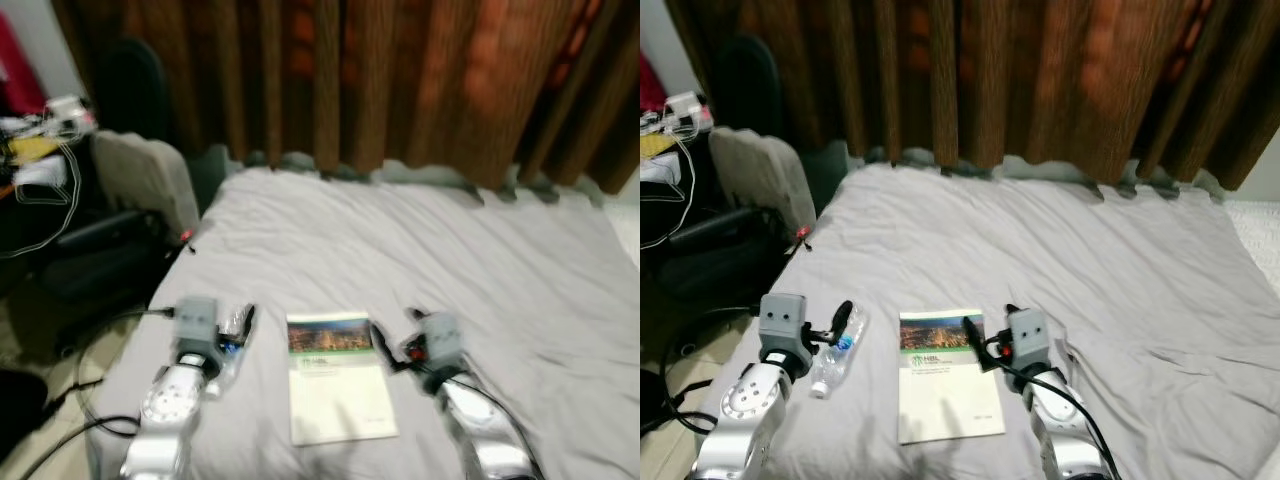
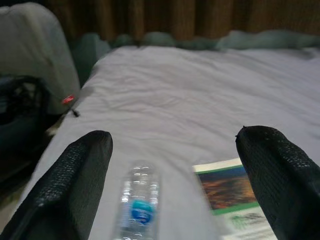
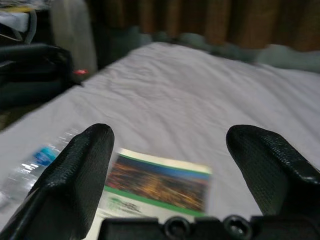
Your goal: Clean up the room
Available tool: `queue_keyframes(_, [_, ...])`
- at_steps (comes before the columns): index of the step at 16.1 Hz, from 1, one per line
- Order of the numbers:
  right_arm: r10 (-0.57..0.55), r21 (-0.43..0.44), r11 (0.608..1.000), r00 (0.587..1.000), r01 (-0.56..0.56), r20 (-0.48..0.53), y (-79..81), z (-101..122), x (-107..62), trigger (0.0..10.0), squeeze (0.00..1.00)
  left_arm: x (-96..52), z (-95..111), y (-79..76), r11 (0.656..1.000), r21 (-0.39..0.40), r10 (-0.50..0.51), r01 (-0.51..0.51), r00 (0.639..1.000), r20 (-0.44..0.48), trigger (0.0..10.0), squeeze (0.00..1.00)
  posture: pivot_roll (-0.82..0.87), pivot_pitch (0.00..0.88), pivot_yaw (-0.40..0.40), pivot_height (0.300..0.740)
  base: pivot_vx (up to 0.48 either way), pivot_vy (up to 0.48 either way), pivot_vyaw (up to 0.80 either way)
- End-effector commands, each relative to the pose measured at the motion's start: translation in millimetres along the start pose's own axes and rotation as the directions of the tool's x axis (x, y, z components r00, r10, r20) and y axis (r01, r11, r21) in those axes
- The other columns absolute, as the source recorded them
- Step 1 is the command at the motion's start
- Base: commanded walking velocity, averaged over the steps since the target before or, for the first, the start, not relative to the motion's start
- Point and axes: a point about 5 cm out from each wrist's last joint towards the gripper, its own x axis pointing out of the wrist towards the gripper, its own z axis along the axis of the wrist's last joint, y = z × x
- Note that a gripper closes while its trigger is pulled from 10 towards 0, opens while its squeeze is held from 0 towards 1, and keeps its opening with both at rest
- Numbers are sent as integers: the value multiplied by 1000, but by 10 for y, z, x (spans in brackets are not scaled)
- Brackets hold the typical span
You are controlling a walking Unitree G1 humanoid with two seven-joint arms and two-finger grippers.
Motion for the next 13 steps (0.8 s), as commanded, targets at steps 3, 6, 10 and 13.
queue_keyframes(3, [7, -36, 999, 1000, -7, -22, -39, 12, -158, 10000, 0, 397, -88, -271, 993, -76, -97, 87, 987, -128, 10000, 0, -2, 239, -57, 740, 0, 0, 0])
queue_keyframes(6, [53, -63, 996, 997, -56, -50, 51, 9, -390, 10000, 0, 537, -70, -306, 987, -148, -94, 68, 980, -174, 10000, 0, -153, 398, -91, 740, 0, 0, 0])
queue_keyframes(10, [104, -87, 990, 993, -109, -55, 140, 168, -700, 10000, 0, 538, -137, -184, 962, -273, -26, -23, 984, -177, 10000, 0, -262, 600, -163, 740, 0, 0, 0])
queue_keyframes(13, [92, -75, 992, 991, -100, -102, 136, 210, -926, 10000, 0, 487, -198, -175, 922, -386, -12, -41, 991, -133, 10000, 0, -278, 637, -180, 740, 0, 0, 0])
